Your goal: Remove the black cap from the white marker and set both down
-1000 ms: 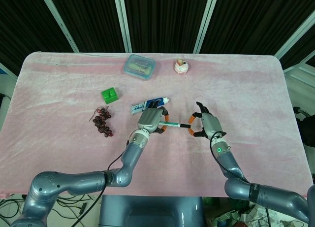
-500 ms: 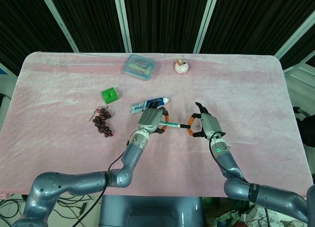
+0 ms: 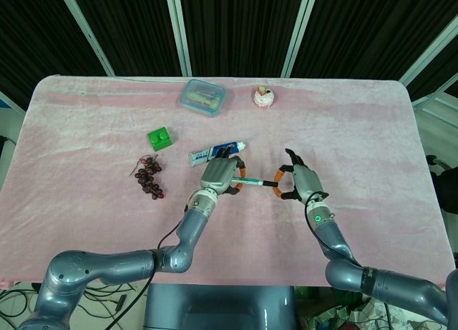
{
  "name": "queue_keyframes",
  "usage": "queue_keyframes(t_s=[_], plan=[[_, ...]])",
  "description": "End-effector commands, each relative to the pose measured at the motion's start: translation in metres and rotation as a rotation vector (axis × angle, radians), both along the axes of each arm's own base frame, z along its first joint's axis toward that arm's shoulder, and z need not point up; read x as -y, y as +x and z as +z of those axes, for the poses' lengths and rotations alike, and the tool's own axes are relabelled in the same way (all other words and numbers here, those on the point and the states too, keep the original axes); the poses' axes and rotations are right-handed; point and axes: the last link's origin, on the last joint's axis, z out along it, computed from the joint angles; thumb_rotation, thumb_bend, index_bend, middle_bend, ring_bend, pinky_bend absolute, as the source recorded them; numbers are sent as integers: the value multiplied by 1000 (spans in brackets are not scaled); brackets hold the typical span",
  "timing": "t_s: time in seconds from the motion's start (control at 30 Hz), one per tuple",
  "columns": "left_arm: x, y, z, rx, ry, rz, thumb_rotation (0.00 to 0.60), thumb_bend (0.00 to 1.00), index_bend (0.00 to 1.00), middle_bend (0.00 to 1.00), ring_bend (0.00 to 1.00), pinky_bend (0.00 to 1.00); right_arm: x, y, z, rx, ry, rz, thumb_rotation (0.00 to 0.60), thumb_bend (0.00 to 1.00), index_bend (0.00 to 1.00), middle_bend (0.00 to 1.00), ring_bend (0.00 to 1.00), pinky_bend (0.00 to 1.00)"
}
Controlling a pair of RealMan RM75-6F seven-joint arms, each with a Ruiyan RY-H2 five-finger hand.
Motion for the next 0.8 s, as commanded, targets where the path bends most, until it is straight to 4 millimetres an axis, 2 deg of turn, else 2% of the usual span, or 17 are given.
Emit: queue_keyframes(t_s=[0.03,0.4,0.57,0.8], plan=[[0,-1,0,-3,-2,2,600,500,739,329,0,0,0,-1,0,-5,4,-3,600,344,728,0,46,166],[-1,-2,1,-4,2,1,600,500,739,329,0,0,-1,-8,7,-15,4,-17,600,354,746,0,46,167],[-2,-11,4,-27,1,-2,600,500,739,329,0,0,-5,-19,19,-28,3,-25,600,354,745,0,46,167],[-4,-22,6,-42,4,4,600,500,739,329,0,0,-11,-32,20,-43,26,-48,600,354,746,0,46,167]])
